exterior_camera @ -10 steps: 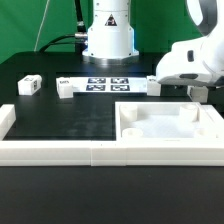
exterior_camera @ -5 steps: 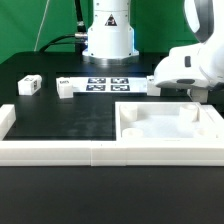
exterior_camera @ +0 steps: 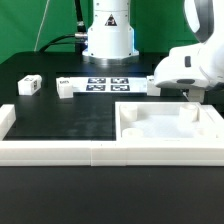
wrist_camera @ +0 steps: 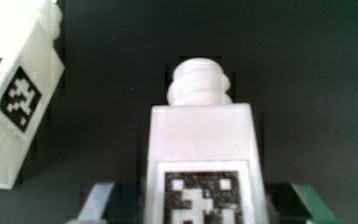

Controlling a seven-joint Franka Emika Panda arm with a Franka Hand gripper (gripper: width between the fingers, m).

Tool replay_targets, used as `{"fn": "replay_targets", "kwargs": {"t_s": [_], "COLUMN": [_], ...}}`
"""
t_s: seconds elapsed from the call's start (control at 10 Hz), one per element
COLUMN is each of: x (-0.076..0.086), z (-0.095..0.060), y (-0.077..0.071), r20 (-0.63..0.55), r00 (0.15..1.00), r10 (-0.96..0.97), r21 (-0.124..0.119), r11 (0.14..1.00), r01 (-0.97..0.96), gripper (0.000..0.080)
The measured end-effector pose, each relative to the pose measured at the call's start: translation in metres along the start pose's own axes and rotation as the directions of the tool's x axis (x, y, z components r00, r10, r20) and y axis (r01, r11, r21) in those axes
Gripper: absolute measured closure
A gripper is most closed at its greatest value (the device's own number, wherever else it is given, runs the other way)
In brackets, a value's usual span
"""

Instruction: Assemble one leg

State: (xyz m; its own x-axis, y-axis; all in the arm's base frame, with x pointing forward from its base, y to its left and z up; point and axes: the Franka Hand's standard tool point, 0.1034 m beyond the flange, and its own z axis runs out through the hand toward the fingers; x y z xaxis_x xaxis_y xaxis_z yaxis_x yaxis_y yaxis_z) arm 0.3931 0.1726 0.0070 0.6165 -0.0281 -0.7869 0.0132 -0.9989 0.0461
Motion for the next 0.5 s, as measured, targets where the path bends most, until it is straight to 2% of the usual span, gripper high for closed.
{"fn": "replay_targets", "kwargs": {"t_s": [0.3, 0.4, 0.5], "x": [0.000, -0.002, -0.014], "z": [0.000, -0.003, -0.018], "y": [0.000, 0.002, 0.004], "r20": [0.000, 0.002, -0.001], "r00": [1.000, 1.000, 1.000], "r10": [0.000, -0.007, -0.017], "r21": [0.000, -0.006, -0.010], "r11": [1.000, 1.000, 1.000], "r01": [0.000, 0.007, 0.017], "gripper": [0.0515, 0.0515, 0.0515]}}
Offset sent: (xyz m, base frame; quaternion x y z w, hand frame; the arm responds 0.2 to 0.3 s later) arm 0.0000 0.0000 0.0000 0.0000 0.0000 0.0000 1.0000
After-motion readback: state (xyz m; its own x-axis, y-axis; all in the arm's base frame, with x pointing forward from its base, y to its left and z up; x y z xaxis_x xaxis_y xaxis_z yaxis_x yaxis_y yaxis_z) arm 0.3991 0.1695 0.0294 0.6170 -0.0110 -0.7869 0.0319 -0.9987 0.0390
